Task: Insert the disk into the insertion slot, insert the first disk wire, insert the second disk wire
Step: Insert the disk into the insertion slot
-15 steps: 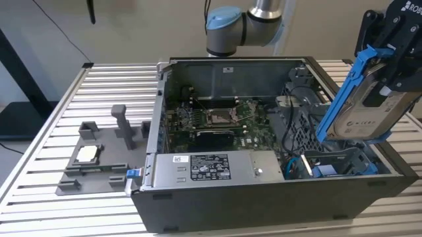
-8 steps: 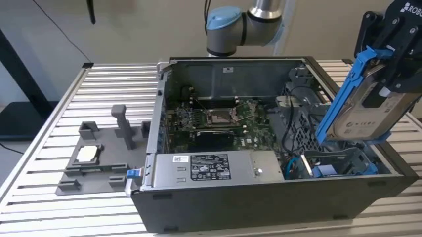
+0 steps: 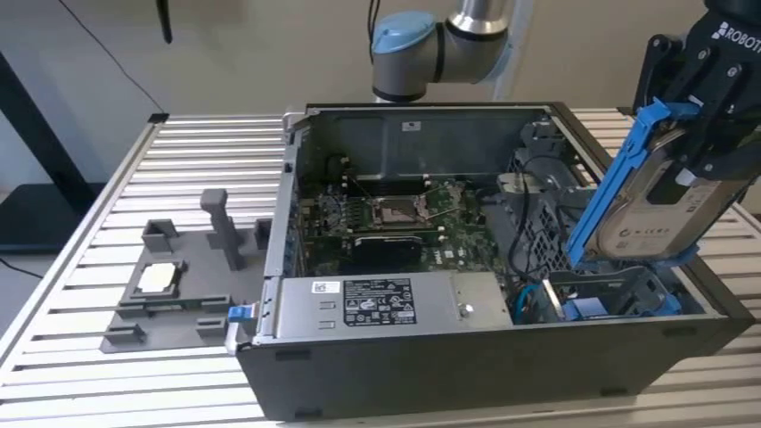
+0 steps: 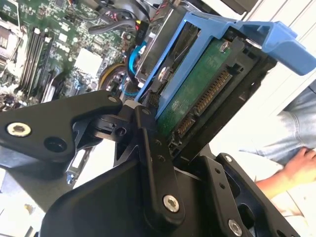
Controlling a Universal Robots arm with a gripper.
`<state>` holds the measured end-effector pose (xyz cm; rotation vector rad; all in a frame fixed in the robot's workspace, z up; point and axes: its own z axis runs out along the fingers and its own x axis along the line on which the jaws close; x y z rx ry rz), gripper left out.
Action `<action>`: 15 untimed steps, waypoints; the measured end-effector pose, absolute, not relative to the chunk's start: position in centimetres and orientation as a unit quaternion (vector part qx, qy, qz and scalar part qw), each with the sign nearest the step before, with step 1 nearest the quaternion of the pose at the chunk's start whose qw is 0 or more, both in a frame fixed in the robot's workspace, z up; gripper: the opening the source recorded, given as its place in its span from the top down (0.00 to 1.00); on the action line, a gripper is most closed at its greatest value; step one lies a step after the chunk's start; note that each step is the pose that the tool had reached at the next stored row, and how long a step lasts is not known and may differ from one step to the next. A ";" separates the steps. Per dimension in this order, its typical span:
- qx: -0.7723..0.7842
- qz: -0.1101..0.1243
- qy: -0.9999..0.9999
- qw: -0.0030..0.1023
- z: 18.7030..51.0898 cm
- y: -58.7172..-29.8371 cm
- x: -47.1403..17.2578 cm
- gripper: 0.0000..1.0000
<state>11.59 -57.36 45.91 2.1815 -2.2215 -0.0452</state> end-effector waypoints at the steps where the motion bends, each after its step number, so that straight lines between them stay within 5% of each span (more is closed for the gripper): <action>1: 0.701 -0.015 -0.713 0.014 45.8 -57.4 11.6 0.67; 15: 0.700 -0.015 -0.713 0.014 44.7 -57.4 11.7 0.67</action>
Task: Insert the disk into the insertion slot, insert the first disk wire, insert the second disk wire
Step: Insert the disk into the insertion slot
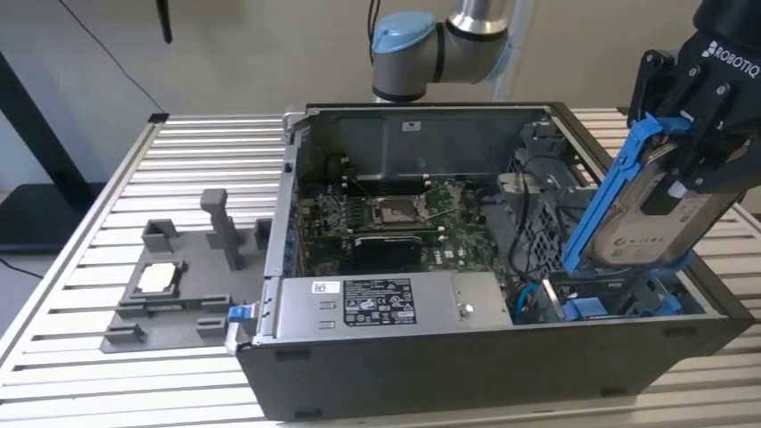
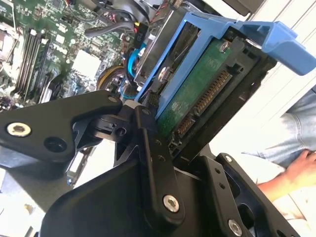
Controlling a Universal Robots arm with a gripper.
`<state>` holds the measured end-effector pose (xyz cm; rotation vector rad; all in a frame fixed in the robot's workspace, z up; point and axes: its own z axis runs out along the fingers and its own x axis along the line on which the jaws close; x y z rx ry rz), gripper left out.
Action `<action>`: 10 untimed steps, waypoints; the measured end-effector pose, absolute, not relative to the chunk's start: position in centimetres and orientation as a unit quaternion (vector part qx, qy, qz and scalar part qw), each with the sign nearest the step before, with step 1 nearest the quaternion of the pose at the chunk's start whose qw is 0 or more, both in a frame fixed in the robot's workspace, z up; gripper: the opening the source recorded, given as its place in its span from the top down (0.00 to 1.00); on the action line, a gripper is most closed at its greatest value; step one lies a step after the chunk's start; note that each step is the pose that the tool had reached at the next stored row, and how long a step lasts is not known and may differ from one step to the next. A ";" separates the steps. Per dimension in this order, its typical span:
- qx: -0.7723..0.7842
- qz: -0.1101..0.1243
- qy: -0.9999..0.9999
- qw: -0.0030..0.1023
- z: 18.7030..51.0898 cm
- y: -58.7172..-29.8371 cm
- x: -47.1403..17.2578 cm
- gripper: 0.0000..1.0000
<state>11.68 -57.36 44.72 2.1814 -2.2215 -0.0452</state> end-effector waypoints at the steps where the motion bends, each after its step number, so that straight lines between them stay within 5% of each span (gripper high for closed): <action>1: 0.701 -0.014 -0.713 0.014 44.6 -57.4 11.7 0.67; 10: 0.700 -0.015 -0.713 0.014 43.9 -57.4 11.8 0.67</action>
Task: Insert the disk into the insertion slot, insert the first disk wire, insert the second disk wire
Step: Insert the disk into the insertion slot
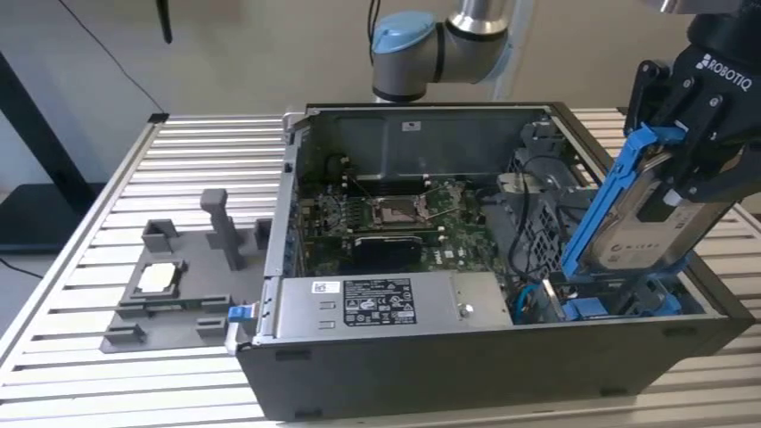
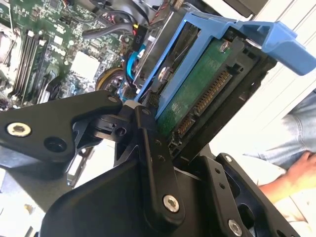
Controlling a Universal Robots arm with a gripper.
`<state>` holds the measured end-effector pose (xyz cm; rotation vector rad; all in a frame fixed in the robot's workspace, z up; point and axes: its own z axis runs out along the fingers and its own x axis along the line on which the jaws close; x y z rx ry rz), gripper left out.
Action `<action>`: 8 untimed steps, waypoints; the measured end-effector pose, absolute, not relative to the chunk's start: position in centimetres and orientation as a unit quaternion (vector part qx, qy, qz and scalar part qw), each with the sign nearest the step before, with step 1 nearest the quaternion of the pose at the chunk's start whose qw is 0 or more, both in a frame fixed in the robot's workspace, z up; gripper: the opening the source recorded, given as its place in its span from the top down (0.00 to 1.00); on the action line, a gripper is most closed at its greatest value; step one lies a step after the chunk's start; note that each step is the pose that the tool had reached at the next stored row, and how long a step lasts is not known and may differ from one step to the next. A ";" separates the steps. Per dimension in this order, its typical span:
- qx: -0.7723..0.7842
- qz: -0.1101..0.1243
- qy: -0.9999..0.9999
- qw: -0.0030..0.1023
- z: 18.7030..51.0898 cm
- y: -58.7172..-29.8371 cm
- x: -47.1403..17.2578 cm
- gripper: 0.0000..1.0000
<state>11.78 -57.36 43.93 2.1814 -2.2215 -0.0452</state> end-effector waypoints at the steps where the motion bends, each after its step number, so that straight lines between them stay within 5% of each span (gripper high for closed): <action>1: 0.700 -0.015 -0.713 0.014 43.8 -57.4 11.8 0.67; 8: 0.701 -0.014 -0.713 0.014 43.2 -57.4 11.8 0.67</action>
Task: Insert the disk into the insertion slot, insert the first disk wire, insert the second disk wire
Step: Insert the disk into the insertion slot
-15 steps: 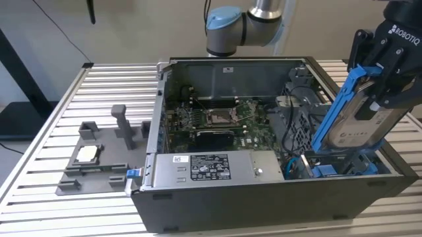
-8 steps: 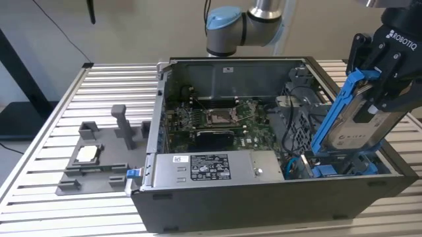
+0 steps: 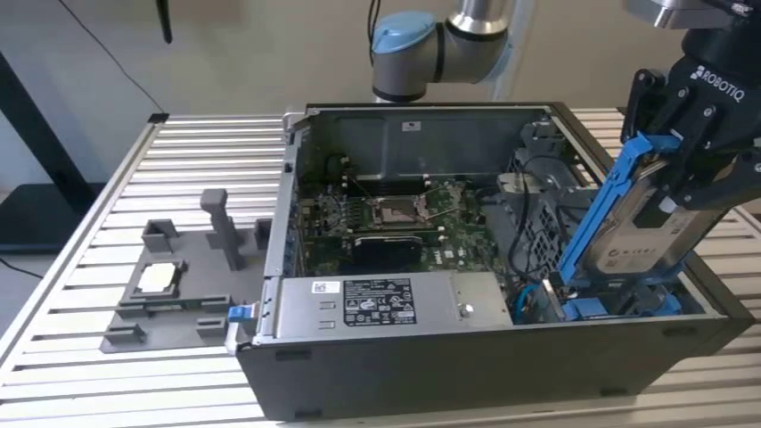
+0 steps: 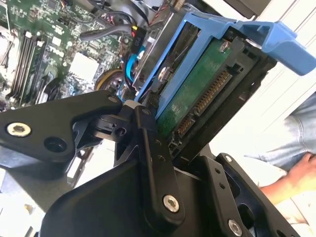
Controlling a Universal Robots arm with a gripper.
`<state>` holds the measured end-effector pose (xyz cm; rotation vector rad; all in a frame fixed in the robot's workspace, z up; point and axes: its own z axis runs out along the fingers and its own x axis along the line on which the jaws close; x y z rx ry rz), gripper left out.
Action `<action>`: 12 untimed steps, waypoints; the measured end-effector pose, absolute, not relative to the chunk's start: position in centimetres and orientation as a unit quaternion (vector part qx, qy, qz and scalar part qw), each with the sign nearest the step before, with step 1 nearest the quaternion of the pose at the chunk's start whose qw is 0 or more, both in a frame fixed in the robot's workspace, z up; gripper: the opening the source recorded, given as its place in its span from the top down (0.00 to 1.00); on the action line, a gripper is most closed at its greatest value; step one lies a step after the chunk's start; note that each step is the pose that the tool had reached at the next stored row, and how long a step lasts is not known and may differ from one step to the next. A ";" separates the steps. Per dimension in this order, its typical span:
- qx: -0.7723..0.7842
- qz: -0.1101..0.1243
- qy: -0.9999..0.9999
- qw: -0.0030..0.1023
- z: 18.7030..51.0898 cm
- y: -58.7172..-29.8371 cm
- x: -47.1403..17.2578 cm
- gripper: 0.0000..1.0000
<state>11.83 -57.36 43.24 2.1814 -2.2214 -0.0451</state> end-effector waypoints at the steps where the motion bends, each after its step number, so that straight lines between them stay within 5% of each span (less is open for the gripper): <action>1: 0.700 -0.014 -0.713 0.014 43.1 -57.4 11.8 0.67; 12: 0.701 -0.014 -0.713 0.014 42.1 -57.4 11.9 0.67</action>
